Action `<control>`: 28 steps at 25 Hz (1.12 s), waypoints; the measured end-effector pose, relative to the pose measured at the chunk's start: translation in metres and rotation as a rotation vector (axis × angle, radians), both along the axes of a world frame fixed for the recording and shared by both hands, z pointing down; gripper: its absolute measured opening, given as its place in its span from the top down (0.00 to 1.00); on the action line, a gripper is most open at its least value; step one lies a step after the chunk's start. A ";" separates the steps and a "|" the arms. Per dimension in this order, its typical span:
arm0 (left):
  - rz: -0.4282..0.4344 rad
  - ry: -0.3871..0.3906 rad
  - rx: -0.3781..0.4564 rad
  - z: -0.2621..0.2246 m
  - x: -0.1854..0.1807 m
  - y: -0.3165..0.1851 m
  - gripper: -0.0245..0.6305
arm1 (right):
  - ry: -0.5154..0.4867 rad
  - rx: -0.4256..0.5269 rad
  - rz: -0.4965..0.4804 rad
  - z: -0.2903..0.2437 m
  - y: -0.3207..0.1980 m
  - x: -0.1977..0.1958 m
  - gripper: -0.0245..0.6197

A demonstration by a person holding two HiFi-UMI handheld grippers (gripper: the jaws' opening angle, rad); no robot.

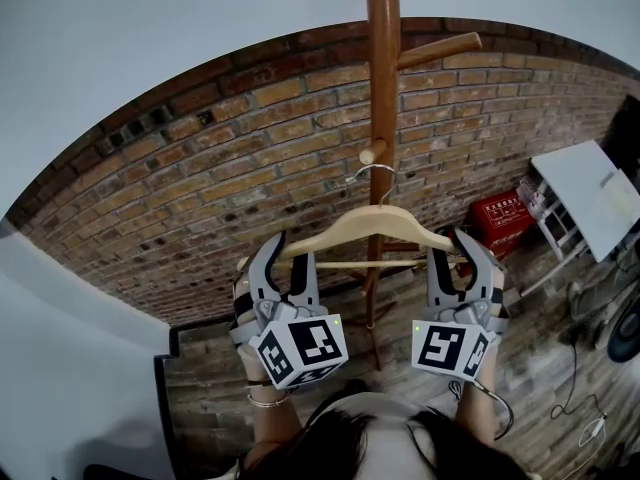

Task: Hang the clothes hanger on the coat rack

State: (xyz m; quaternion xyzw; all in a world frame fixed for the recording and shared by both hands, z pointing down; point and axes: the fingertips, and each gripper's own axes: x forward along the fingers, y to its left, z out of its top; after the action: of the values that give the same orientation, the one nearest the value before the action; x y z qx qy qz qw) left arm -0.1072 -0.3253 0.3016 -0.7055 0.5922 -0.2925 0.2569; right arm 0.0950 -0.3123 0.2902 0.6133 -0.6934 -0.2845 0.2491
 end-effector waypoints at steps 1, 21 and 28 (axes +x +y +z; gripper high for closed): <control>0.001 0.000 0.000 -0.001 0.000 -0.002 0.74 | 0.000 -0.003 -0.001 0.000 -0.002 0.000 0.74; 0.016 0.000 -0.036 0.001 0.000 -0.035 0.74 | 0.003 -0.043 0.008 0.003 -0.032 -0.001 0.74; 0.017 0.033 -0.057 0.003 0.007 -0.045 0.74 | 0.006 -0.057 0.024 0.007 -0.040 0.005 0.74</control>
State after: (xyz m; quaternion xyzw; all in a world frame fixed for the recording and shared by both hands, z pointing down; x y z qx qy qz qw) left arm -0.1001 -0.3700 0.3047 -0.7221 0.5819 -0.2956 0.2294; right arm 0.0997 -0.3528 0.2977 0.6135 -0.6931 -0.2635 0.2718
